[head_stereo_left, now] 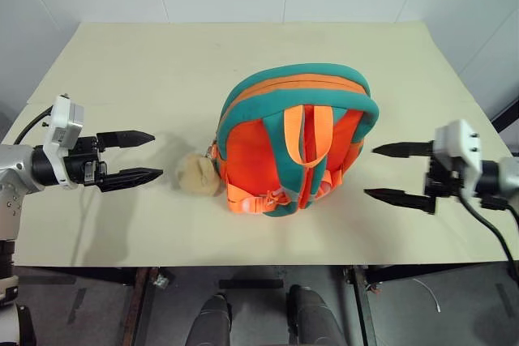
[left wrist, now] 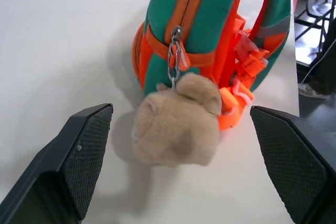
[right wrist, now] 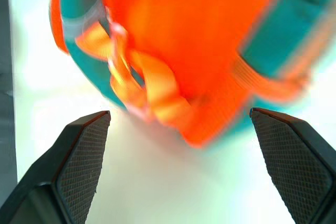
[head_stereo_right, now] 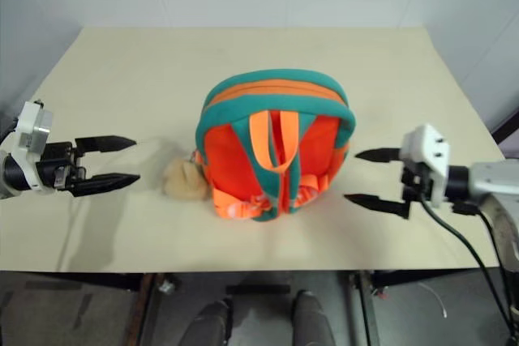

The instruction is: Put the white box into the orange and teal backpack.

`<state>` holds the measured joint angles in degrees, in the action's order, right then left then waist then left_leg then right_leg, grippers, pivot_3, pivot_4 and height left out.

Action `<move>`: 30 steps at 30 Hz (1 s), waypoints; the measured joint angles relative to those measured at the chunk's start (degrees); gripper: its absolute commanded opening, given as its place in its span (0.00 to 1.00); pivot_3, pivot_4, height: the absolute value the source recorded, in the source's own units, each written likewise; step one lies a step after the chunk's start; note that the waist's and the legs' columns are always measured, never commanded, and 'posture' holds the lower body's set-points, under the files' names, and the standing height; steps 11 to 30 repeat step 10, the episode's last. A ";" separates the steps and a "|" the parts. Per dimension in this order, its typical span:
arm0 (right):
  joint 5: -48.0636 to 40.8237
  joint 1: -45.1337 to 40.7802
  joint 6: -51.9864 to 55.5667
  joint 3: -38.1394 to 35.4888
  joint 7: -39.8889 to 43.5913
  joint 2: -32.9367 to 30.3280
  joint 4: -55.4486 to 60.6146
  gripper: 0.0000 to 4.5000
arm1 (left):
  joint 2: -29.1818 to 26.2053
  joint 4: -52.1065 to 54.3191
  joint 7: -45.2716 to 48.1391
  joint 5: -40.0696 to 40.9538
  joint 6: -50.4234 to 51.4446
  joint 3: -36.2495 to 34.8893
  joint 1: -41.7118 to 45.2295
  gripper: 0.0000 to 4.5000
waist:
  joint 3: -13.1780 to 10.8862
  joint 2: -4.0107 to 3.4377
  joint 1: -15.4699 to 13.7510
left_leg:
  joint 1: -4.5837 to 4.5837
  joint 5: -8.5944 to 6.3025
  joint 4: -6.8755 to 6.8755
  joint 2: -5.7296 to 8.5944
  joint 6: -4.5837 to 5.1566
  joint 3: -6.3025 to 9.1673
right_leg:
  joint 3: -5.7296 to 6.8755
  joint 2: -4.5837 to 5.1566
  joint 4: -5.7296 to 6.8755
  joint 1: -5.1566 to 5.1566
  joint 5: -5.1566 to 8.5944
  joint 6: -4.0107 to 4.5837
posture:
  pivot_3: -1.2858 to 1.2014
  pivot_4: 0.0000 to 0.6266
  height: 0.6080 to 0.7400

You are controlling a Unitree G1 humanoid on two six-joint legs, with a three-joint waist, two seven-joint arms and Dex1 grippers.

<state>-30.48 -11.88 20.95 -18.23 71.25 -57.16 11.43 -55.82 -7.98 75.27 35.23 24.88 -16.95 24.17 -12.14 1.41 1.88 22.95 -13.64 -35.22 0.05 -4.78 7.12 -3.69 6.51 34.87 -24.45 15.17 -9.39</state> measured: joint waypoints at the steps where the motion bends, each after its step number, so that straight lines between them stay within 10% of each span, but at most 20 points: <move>1: 0.09 0.77 -0.94 -1.43 0.07 -0.02 -0.01 1.00 | 0.67 -0.65 0.17 -0.12 -1.40 -0.03 0.48 1.00 | 0.00 0.00 0.11 | -0.05 0.00 -0.01 0.00 0.00 -0.02 | -0.02 0.01 0.00 0.04 -0.01 0.00 | 0.52 0.24 1.00; 30: -0.48 1.09 -2.57 -4.76 -1.09 -0.09 0.77 1.00 | 3.94 -2.15 2.29 -0.15 -6.48 0.10 0.85 1.00 | 0.00 0.00 -0.14 | -0.73 -0.02 0.05 -0.01 0.02 -0.04 | -0.04 0.01 -0.46 0.88 0.21 0.43 | 0.52 0.24 1.00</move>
